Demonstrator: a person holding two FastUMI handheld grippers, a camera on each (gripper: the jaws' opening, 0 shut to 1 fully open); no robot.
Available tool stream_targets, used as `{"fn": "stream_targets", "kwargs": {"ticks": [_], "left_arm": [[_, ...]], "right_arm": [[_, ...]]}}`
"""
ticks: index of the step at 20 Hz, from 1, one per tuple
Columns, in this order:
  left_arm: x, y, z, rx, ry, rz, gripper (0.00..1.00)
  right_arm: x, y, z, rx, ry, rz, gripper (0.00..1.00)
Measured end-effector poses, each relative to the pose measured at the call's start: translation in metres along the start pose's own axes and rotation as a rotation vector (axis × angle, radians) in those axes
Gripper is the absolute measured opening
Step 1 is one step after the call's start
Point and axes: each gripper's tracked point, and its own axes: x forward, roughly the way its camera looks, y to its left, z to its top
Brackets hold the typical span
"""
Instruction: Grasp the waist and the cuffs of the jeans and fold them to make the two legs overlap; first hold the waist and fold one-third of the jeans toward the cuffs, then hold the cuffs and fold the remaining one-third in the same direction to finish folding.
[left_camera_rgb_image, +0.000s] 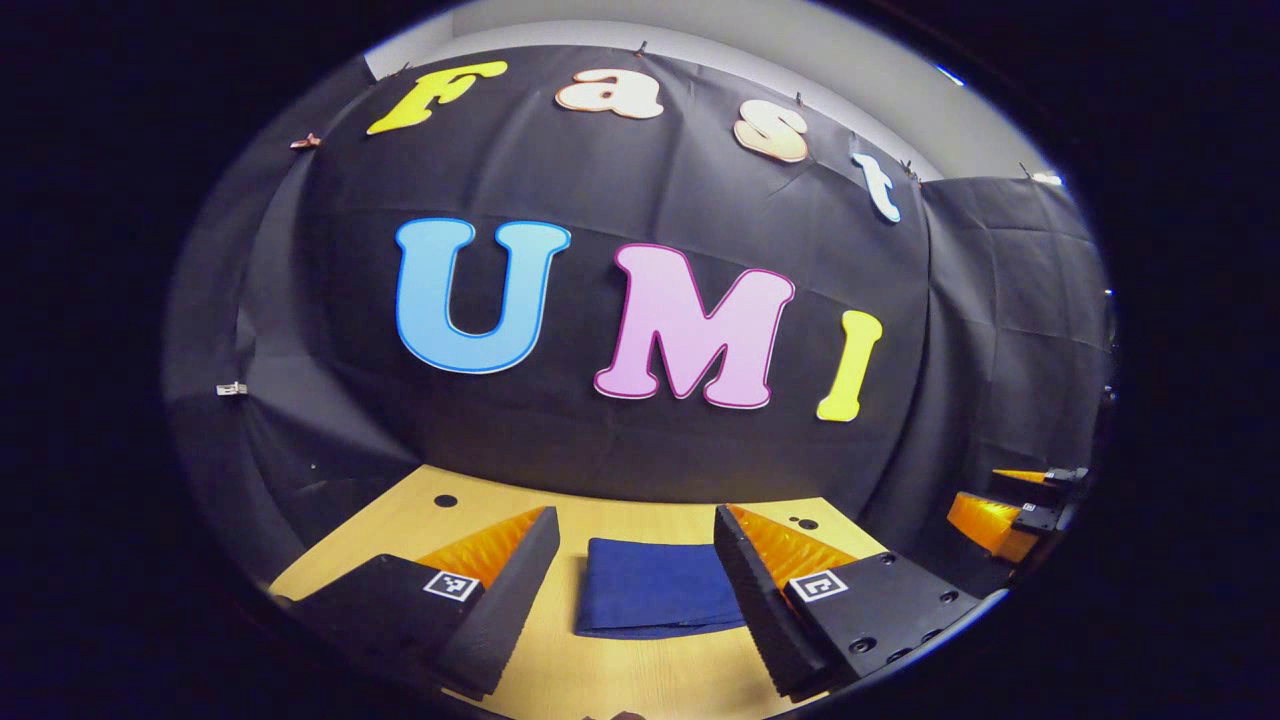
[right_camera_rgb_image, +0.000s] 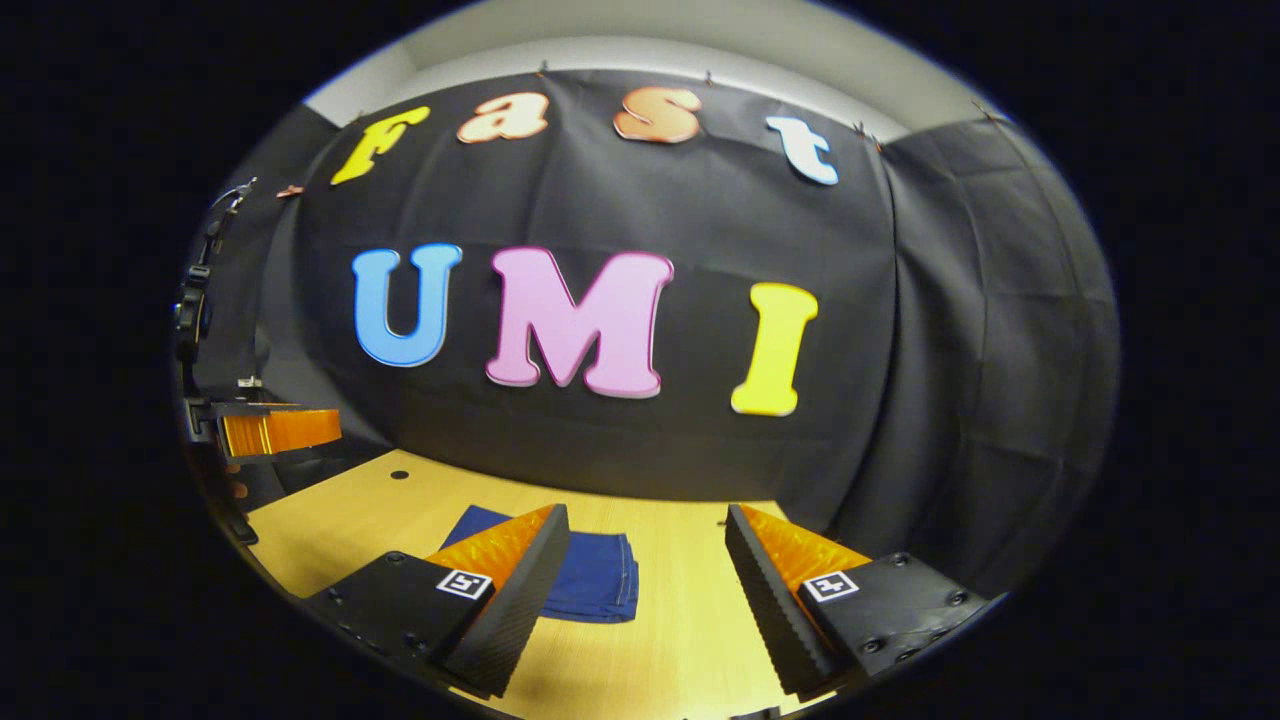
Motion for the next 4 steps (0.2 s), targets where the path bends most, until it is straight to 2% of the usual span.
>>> {"fn": "stream_targets", "kwargs": {"ticks": [4], "left_arm": [[-0.051, 0.027, 0.021, 0.026, -0.059, 0.040, 0.96]], "right_arm": [[-0.036, 0.019, 0.026, 0.049, -0.044, 0.011, 0.96]]}}
